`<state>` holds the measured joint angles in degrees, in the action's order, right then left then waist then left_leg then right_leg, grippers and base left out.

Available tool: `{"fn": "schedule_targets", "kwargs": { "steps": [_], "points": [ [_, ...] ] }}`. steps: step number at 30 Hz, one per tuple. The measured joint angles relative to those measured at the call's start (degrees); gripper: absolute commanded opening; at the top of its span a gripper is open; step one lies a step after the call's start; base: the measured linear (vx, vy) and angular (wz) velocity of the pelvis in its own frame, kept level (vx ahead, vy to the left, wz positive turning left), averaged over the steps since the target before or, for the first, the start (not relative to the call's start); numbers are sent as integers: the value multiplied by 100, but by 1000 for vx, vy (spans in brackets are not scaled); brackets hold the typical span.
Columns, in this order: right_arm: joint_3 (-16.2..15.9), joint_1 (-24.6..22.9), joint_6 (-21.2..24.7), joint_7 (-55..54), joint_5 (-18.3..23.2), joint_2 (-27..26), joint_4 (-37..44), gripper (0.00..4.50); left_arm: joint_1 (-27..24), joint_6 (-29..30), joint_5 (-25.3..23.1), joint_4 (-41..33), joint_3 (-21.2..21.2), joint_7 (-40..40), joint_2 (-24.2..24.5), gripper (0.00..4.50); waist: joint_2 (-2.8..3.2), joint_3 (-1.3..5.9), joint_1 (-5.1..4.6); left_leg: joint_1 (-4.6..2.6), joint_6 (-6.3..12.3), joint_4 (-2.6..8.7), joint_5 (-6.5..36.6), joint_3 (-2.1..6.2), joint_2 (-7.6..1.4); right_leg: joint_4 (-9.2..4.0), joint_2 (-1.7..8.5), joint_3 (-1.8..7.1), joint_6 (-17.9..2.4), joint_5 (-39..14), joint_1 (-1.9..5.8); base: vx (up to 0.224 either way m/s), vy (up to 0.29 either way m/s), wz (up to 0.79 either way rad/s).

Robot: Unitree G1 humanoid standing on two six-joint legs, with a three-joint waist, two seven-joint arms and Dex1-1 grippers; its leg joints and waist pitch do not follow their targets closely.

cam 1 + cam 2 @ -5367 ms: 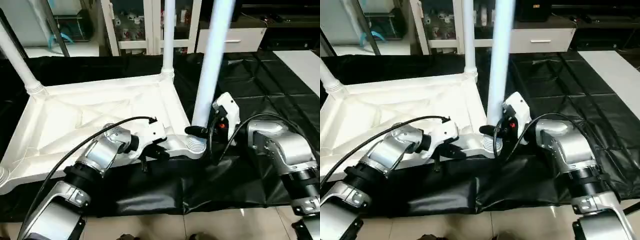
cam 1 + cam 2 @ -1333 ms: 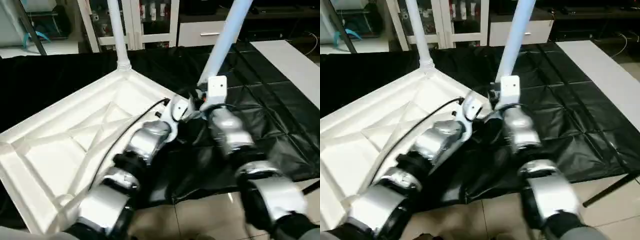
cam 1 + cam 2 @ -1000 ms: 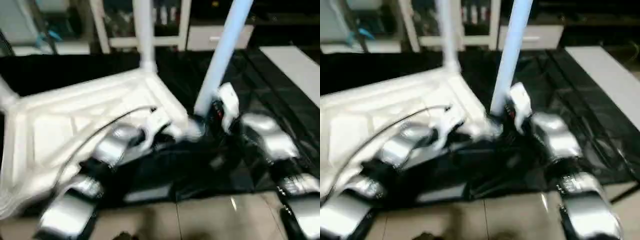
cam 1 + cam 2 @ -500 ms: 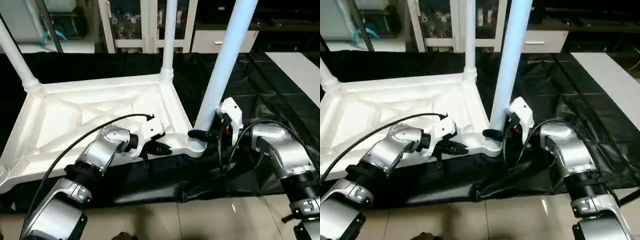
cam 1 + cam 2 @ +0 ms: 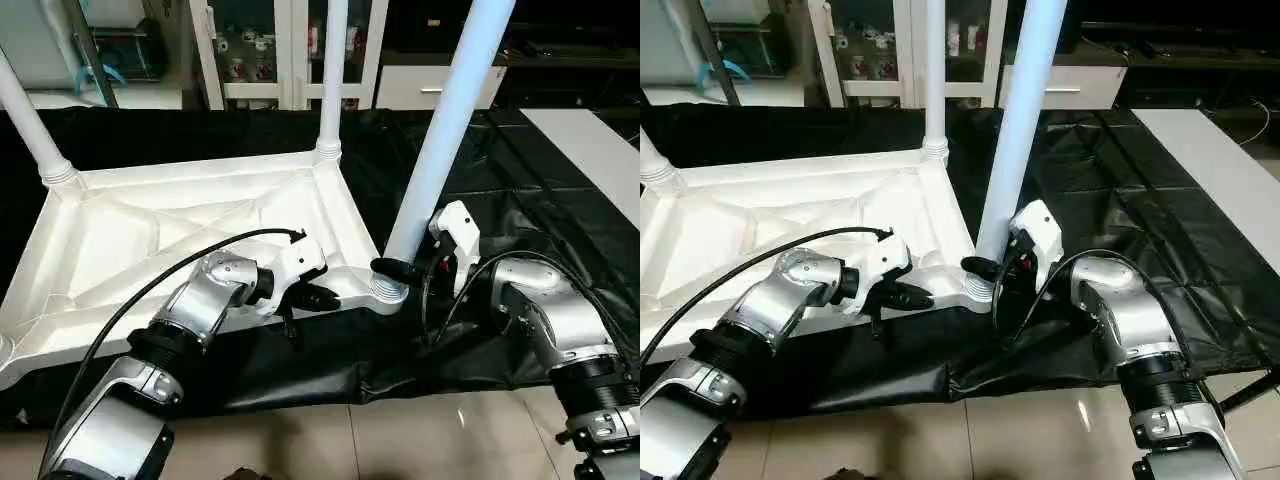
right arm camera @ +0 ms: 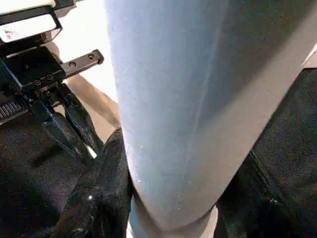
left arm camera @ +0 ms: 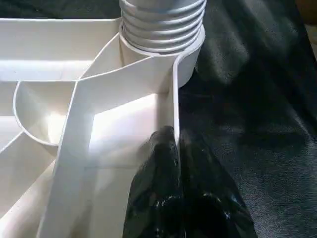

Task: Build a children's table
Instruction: Insert table leg to table base

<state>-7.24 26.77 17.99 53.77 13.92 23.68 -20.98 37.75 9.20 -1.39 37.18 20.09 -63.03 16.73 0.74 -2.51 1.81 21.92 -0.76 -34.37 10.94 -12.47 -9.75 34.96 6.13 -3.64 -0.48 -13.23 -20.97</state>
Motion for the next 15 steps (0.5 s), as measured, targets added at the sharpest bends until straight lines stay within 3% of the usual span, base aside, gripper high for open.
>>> {"fn": "schedule_targets", "kwargs": {
  "steps": [7,11,15],
  "points": [
    [6,18,-16,-65,-7,-35,-31,186,3,-40,-5,26,-1,12,1,0,-1,0,1,-4,0,5,0,0,-1,0,0,0,1,-1,-2,0,0,0],
    [153,243,-141,-876,-87,-458,-457,186,96,220,-37,159,-126,465,-123,0,-12,7,-40,-12,-1,5,0,1,-1,-3,0,0,6,-3,-10,0,0,0],
    [364,523,-296,-1972,-189,-864,-987,185,301,595,-104,419,-270,1297,-606,0,-21,13,-151,-16,-1,4,0,1,2,-27,2,2,12,-7,-38,0,0,0]
  ]
}}
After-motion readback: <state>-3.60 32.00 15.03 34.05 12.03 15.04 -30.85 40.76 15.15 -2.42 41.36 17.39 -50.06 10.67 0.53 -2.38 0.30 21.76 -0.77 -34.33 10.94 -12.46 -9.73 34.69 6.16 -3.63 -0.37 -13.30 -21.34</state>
